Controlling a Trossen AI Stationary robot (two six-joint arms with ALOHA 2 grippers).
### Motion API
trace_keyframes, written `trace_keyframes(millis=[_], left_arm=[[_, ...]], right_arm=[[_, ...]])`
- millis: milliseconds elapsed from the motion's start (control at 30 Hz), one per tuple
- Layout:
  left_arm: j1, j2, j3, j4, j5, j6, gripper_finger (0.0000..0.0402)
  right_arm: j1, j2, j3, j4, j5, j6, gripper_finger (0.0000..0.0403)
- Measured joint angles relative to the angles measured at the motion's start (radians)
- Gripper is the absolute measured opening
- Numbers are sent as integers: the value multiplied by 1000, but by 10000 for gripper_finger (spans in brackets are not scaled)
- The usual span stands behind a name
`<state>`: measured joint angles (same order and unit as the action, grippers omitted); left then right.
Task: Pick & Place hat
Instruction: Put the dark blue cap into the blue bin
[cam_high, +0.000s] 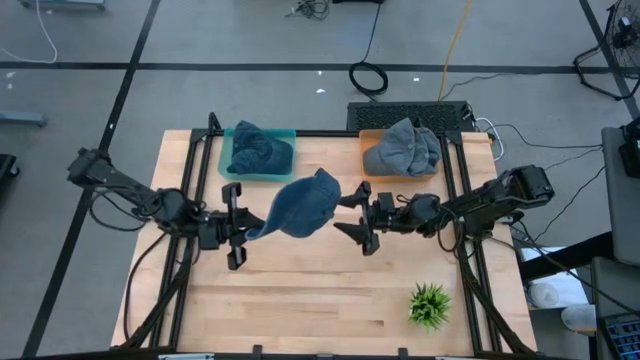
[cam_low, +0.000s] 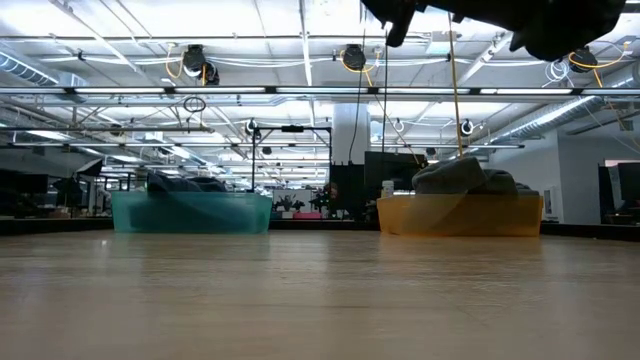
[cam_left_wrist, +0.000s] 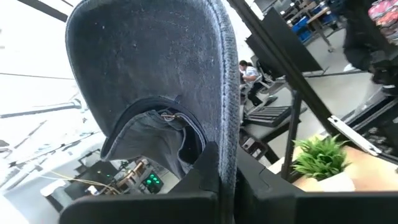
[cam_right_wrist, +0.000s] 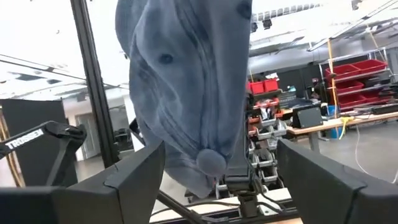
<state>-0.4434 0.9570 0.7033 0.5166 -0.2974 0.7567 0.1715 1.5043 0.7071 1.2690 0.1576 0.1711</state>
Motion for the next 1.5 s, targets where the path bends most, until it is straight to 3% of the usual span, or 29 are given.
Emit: trace_keyframes(millis=[467, 733, 933, 1500], left_arm=[[35, 197, 1, 439, -70, 105, 7], [55, 314, 2, 753, -70, 75, 7], [97, 389, 50, 778, -7, -4, 7], [148, 626, 231, 769, -65, -33, 7]], right_arm=[[12, 0, 0, -40, -2, 0, 294], [14, 0, 0, 64, -1, -13, 291], [14, 0, 2, 70, 26, -18, 288], [15, 0, 11, 74, 24, -60, 283]])
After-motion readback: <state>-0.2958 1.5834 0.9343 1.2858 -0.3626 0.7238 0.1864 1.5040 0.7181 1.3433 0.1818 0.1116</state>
